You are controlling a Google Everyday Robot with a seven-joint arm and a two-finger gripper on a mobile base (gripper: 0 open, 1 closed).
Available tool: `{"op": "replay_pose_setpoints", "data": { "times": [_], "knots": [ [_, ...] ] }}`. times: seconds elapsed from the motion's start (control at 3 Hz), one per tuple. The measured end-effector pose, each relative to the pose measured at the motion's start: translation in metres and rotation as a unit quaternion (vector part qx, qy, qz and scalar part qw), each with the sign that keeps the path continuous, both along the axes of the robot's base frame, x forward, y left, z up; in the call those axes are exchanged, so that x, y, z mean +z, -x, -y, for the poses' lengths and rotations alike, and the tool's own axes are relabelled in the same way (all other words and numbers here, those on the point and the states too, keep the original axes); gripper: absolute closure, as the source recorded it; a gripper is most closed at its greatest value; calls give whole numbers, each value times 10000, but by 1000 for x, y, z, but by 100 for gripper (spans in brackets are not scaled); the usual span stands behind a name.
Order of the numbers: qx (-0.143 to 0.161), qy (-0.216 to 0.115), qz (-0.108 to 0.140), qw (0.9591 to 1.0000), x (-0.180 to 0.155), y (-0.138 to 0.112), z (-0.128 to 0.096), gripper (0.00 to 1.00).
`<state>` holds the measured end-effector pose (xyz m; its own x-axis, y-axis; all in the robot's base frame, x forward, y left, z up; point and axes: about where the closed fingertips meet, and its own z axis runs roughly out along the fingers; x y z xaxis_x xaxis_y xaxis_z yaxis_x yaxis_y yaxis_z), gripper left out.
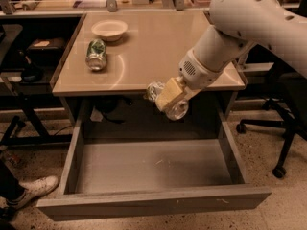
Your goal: Place 7up can into top drawer
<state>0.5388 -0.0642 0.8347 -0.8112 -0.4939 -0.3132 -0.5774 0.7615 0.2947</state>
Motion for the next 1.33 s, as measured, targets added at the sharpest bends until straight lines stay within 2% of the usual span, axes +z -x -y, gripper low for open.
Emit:
{"op": "replay_pose_setpoints", "data": {
  "times": [0.33, 0.67, 1.0, 1.33],
  "knots": [
    [-108, -83, -319, 9994, -25, 32, -2, 100],
    [-108, -83, -320, 9994, -26, 32, -2, 100],
    [-193, -142, -584, 9980, -54, 45, -14, 100],
    [-398, -276, -969, 9941, -115, 51, -25, 100]
  ]
}}
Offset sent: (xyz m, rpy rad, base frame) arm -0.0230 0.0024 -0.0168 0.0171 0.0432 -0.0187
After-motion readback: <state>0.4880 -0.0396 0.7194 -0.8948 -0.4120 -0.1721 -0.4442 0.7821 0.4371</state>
